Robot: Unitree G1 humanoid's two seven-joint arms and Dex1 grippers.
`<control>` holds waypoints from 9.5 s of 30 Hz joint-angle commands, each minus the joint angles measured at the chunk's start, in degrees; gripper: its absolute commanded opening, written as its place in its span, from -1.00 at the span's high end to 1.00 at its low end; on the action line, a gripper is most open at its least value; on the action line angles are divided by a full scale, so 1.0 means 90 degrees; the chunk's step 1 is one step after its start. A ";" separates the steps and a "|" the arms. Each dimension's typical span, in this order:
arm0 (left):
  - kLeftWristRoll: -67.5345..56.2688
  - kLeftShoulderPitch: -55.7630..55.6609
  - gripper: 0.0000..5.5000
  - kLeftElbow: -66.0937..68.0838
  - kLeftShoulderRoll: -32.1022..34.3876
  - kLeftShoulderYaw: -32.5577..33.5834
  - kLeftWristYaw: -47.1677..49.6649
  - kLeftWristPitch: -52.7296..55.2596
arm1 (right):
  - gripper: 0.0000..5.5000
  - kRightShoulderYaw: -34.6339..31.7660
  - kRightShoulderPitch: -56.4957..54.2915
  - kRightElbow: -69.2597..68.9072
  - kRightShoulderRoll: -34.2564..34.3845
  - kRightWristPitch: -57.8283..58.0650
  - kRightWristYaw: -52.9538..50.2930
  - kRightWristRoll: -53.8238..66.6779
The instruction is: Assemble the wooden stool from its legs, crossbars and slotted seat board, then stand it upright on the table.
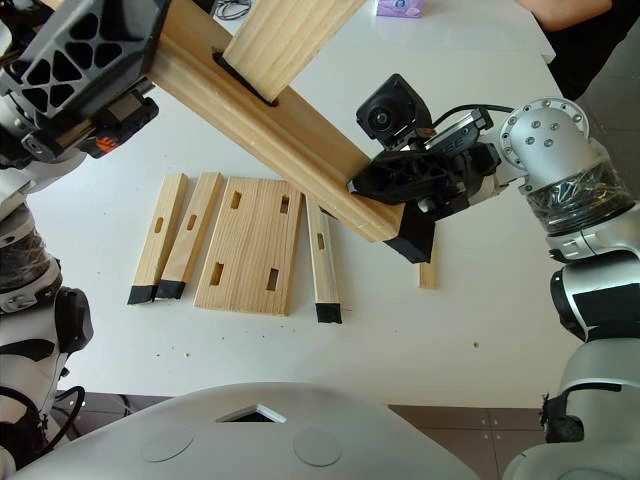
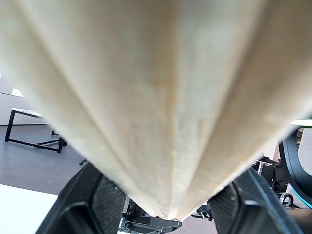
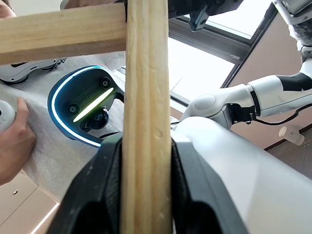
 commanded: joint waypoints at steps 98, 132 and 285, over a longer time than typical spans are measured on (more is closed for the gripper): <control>0.6524 0.3882 0.25 -0.0301 0.1390 -0.0467 -0.4854 -0.2952 | -0.22 -0.5854 0.2558 -0.0123 0.2122 -0.3413 -0.4904 -0.5040; 0.6151 0.4082 0.25 0.0387 0.1636 -0.0064 -0.4870 -0.3152 | -0.22 -0.6286 0.3008 -0.0664 0.2416 -0.3416 -0.4738 -0.5478; 0.6766 0.5561 0.25 -0.0169 0.0023 -0.0285 -0.3454 -0.4481 | -0.22 -0.5157 0.0874 0.1318 0.2230 -0.3166 -0.2405 -0.7700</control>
